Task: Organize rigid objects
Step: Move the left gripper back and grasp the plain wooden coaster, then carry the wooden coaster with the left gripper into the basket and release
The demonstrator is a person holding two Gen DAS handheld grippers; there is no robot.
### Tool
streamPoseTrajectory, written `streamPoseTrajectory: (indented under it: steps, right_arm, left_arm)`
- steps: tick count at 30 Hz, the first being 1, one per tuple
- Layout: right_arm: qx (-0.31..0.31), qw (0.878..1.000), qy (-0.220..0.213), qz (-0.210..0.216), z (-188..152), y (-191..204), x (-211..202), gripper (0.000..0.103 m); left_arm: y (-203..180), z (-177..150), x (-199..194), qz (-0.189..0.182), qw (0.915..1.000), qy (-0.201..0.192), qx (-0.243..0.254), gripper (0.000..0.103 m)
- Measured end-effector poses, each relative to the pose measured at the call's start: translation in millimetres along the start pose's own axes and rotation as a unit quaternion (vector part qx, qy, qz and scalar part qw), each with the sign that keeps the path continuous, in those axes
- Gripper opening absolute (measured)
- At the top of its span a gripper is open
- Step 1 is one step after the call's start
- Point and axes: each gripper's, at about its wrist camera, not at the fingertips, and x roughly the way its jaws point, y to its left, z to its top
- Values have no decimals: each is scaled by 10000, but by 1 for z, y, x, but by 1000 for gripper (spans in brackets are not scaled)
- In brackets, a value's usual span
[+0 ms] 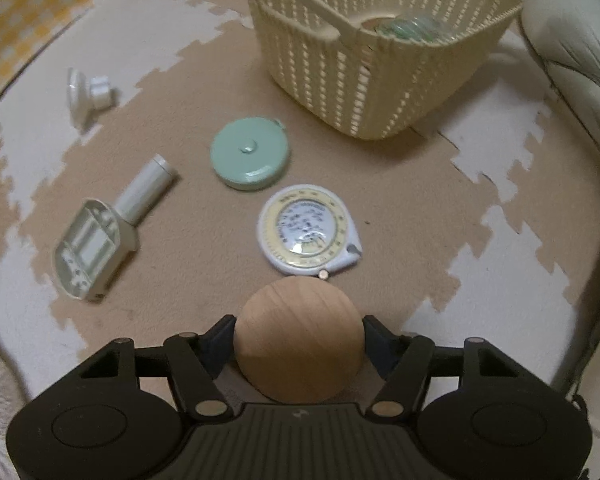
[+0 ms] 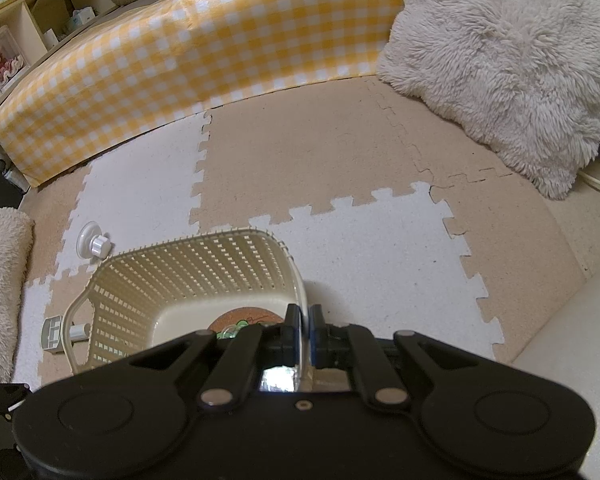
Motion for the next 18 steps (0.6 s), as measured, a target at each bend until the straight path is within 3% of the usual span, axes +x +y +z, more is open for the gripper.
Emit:
streamPoseTrajectory:
  steps: [8, 18]
  right_arm:
    - [39, 10000, 0, 14, 0, -1, 0, 5]
    - [-12, 10000, 1, -14, 0, 0, -1, 5]
  left_arm:
    - [12, 6, -18, -89, 9981, -392, -464, 68]
    - [24, 12, -54, -267, 9857, -1089, -1261, 68]
